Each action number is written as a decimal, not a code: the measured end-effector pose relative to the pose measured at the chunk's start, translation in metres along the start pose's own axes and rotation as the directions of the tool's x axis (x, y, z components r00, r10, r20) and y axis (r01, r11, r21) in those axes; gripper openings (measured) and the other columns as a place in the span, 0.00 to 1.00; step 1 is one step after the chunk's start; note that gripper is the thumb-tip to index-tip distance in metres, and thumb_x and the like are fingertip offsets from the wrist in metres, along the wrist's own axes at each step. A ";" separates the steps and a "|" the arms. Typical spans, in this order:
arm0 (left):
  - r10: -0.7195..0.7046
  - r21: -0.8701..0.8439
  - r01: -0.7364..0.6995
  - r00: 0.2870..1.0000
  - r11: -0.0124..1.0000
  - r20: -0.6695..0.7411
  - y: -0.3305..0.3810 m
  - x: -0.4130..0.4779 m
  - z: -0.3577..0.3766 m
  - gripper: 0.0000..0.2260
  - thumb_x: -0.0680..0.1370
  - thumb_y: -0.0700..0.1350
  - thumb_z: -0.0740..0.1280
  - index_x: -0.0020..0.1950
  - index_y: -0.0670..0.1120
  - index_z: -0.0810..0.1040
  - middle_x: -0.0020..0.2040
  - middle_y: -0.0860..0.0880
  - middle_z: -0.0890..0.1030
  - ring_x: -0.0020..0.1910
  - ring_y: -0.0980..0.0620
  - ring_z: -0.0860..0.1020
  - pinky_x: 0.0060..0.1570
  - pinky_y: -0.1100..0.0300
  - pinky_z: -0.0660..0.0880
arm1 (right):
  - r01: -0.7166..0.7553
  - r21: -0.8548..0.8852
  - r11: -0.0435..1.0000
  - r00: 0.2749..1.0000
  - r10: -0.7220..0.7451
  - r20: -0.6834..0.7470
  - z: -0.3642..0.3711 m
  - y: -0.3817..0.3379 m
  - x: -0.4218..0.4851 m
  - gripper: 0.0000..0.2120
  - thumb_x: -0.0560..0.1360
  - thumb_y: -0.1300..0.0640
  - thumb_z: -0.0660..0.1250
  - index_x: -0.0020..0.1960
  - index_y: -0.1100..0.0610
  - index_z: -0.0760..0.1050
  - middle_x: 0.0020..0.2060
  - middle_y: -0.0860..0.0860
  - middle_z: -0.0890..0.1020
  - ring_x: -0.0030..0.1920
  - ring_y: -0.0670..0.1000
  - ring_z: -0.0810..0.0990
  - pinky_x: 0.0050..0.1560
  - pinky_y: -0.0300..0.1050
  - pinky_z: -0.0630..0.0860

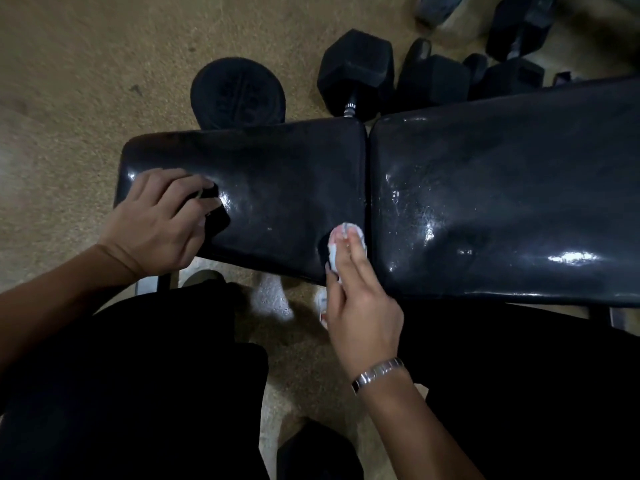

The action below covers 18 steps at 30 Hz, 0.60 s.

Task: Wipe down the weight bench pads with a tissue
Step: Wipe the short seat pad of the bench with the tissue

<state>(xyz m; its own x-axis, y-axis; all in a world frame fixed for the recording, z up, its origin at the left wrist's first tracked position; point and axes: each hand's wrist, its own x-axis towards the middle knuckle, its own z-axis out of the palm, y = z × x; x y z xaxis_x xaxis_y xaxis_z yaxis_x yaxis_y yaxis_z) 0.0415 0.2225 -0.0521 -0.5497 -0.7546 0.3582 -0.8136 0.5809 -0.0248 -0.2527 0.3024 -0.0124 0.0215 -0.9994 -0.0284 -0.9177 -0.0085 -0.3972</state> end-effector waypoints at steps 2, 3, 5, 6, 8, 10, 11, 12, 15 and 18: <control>0.003 -0.002 -0.003 1.000 1.000 0.001 0.000 0.001 -0.001 0.14 0.78 0.42 0.60 0.56 0.37 0.81 0.60 0.36 0.80 0.55 0.33 0.76 0.54 0.40 0.70 | -0.058 0.039 0.998 0.998 0.060 -0.037 0.004 -0.008 0.013 0.24 0.79 0.47 0.53 0.76 0.42 0.62 0.76 0.35 0.59 0.49 0.46 0.84 0.33 0.48 0.81; 0.006 -0.002 -0.006 1.000 1.000 0.003 0.000 0.001 -0.001 0.14 0.78 0.42 0.60 0.56 0.37 0.81 0.60 0.36 0.80 0.55 0.33 0.76 0.54 0.40 0.70 | -0.055 0.042 0.998 0.998 0.056 -0.039 0.005 -0.012 0.016 0.24 0.80 0.47 0.53 0.75 0.42 0.62 0.76 0.35 0.59 0.47 0.48 0.84 0.33 0.48 0.81; 0.010 -0.007 -0.009 1.000 1.000 0.012 0.000 0.001 -0.002 0.13 0.78 0.42 0.61 0.56 0.37 0.80 0.60 0.36 0.80 0.55 0.32 0.76 0.53 0.40 0.70 | -0.005 0.026 1.000 1.000 0.005 -0.001 0.004 -0.013 0.011 0.24 0.80 0.46 0.53 0.76 0.41 0.61 0.76 0.34 0.57 0.44 0.50 0.84 0.32 0.48 0.80; 0.012 -0.014 -0.011 1.000 1.000 0.019 0.000 0.001 -0.003 0.13 0.78 0.42 0.61 0.56 0.37 0.80 0.60 0.36 0.80 0.55 0.32 0.76 0.54 0.39 0.70 | 0.025 0.009 1.000 0.999 -0.026 0.021 0.002 -0.009 0.005 0.25 0.80 0.46 0.53 0.76 0.41 0.60 0.76 0.33 0.56 0.43 0.49 0.84 0.31 0.48 0.80; 0.022 -0.031 -0.021 0.999 0.999 0.037 -0.001 0.004 -0.008 0.12 0.78 0.41 0.61 0.57 0.37 0.79 0.59 0.36 0.80 0.55 0.32 0.76 0.54 0.39 0.70 | 0.032 -0.019 0.999 0.998 -0.031 0.046 -0.003 0.003 -0.006 0.25 0.79 0.45 0.52 0.76 0.40 0.58 0.76 0.32 0.54 0.42 0.47 0.84 0.29 0.47 0.79; 0.061 -0.043 -0.059 0.997 0.997 0.050 -0.002 0.010 -0.013 0.12 0.78 0.41 0.62 0.58 0.38 0.78 0.59 0.37 0.80 0.55 0.34 0.76 0.55 0.40 0.71 | -0.038 -0.011 0.999 0.999 0.038 0.024 -0.004 0.010 -0.005 0.25 0.79 0.44 0.51 0.76 0.40 0.60 0.76 0.32 0.55 0.44 0.47 0.85 0.30 0.47 0.80; 0.111 -0.051 -0.108 0.992 0.993 0.059 -0.002 0.015 -0.015 0.13 0.78 0.42 0.62 0.60 0.39 0.78 0.60 0.37 0.80 0.55 0.34 0.77 0.55 0.40 0.71 | -0.075 0.002 0.997 0.997 0.075 -0.008 -0.002 0.009 -0.002 0.24 0.79 0.44 0.53 0.75 0.41 0.62 0.76 0.33 0.57 0.46 0.47 0.85 0.31 0.48 0.80; 0.179 -0.061 -0.175 0.981 0.983 0.070 -0.001 0.020 -0.016 0.14 0.79 0.43 0.63 0.62 0.40 0.78 0.62 0.38 0.80 0.57 0.35 0.77 0.57 0.41 0.71 | -0.102 0.013 0.995 0.994 0.102 -0.039 0.001 0.005 0.003 0.23 0.80 0.45 0.54 0.75 0.41 0.63 0.76 0.35 0.59 0.47 0.47 0.85 0.32 0.48 0.81; 0.366 -0.103 -0.355 0.922 0.929 0.125 0.005 0.035 -0.016 0.21 0.81 0.47 0.63 0.73 0.43 0.74 0.70 0.40 0.76 0.64 0.38 0.76 0.62 0.43 0.71 | -0.067 0.009 0.998 0.997 0.067 -0.025 0.007 -0.013 0.009 0.24 0.80 0.46 0.53 0.76 0.41 0.59 0.77 0.36 0.56 0.48 0.49 0.84 0.36 0.48 0.82; 0.502 -0.156 -0.479 0.844 0.864 0.189 0.014 0.042 -0.010 0.25 0.81 0.50 0.63 0.78 0.45 0.67 0.73 0.43 0.73 0.68 0.40 0.75 0.66 0.45 0.72 | -0.004 -0.039 0.999 0.999 0.005 0.047 0.002 -0.013 -0.008 0.26 0.79 0.46 0.49 0.78 0.41 0.55 0.77 0.35 0.52 0.39 0.49 0.84 0.30 0.45 0.79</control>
<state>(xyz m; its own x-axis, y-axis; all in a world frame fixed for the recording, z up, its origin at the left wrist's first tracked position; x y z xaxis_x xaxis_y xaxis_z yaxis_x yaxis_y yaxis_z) 0.0089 0.2021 -0.0280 -0.9081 -0.4030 0.1135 -0.4101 0.9108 -0.0475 -0.2398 0.3108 -0.0087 0.0352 -0.9967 -0.0734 -0.9326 -0.0063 -0.3609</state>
